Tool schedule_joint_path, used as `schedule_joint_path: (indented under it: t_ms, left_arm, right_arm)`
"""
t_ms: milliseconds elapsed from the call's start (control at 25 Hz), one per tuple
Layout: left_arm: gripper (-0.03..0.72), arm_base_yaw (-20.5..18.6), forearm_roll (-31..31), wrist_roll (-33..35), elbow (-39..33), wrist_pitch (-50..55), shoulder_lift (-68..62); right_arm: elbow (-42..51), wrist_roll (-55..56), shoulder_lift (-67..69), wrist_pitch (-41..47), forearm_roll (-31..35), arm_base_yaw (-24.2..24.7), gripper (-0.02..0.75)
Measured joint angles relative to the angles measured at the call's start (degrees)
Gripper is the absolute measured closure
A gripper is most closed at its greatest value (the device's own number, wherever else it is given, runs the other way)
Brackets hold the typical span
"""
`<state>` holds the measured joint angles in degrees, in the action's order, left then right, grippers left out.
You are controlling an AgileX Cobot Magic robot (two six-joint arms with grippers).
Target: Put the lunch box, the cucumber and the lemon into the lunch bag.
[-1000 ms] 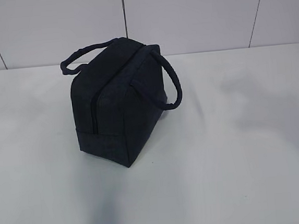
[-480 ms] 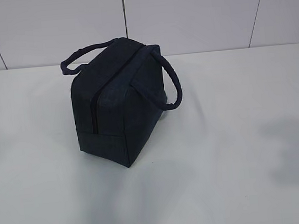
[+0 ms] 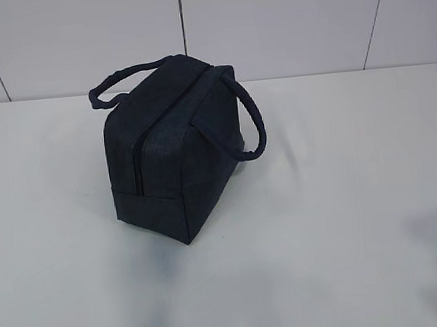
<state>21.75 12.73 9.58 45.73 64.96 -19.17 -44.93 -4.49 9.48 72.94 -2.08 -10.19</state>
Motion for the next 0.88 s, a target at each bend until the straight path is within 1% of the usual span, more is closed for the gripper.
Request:
schedule_joint_path:
  t_ms: [160,400,480,640,880]
  left_arm:
    - [0.430,0.00,0.00,1.02,-5.59,-0.94,7.48]
    - [0.442,0.00,0.00,1.55,-14.33,-0.94,18.14]
    - [0.442,0.00,-0.27,1.55,-15.21,-0.83,18.39]
    - [0.442,0.00,-0.38,1.41,-15.44,-1.09,18.39]
    - [0.443,0.00,-2.27,-0.92,-15.44,-1.18,18.39]
  right_arm:
    - [4.39,0.00,-2.03,-0.48,-0.11,0.00,0.421]
    - [11.85,-0.12,-6.91,-3.45,-0.70,0.00,0.421]
    - [13.72,-0.12,-8.97,-3.97,-0.81,0.00,0.421]
    - [14.66,-0.23,-10.33,-5.28,-1.71,0.00,0.421]
    - [15.81,-0.23,-10.38,-6.78,-2.09,0.00,0.421]
